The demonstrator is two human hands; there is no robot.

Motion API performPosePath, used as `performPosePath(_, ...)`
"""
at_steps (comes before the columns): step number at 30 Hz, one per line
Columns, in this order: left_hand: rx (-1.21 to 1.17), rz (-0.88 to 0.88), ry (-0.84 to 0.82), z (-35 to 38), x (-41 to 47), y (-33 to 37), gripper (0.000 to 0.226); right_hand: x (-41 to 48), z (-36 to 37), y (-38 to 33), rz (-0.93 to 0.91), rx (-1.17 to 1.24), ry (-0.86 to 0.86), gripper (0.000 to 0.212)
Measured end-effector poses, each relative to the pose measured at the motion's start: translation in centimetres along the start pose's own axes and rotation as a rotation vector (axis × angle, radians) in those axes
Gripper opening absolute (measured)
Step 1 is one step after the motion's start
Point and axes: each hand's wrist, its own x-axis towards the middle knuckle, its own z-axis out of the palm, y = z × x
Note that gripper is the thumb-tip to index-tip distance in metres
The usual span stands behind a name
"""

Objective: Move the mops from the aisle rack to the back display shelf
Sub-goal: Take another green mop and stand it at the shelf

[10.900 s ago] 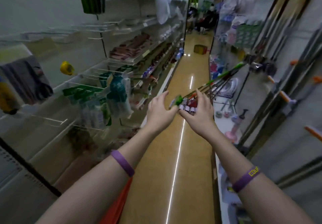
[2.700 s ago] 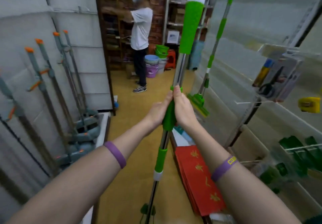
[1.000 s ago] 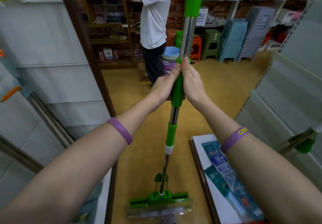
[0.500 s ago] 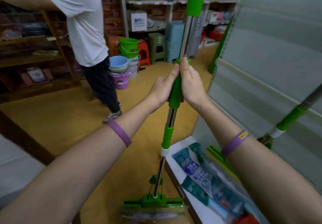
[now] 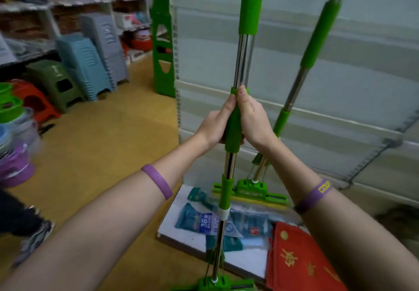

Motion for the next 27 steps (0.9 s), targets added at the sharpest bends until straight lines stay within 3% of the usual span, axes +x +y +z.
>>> performPosePath(9,-0.063,0.011,-0.256,4.7,0.4,1.9,0.062,-2.0,-5.3,-0.2,0.062,-0.079,0.176,0.049)
performPosePath(18,-0.082,0.126,-0.221,8.1,0.3,6.5,0.055,-1.2,-9.6,-2.1,-0.005,-0.044,0.234,0.054)
performPosePath(27,-0.098,0.204,-0.153,9.2,1.4,9.2,0.073,0.5,-12.1,-3.8,-0.047,-0.050,0.258,0.054)
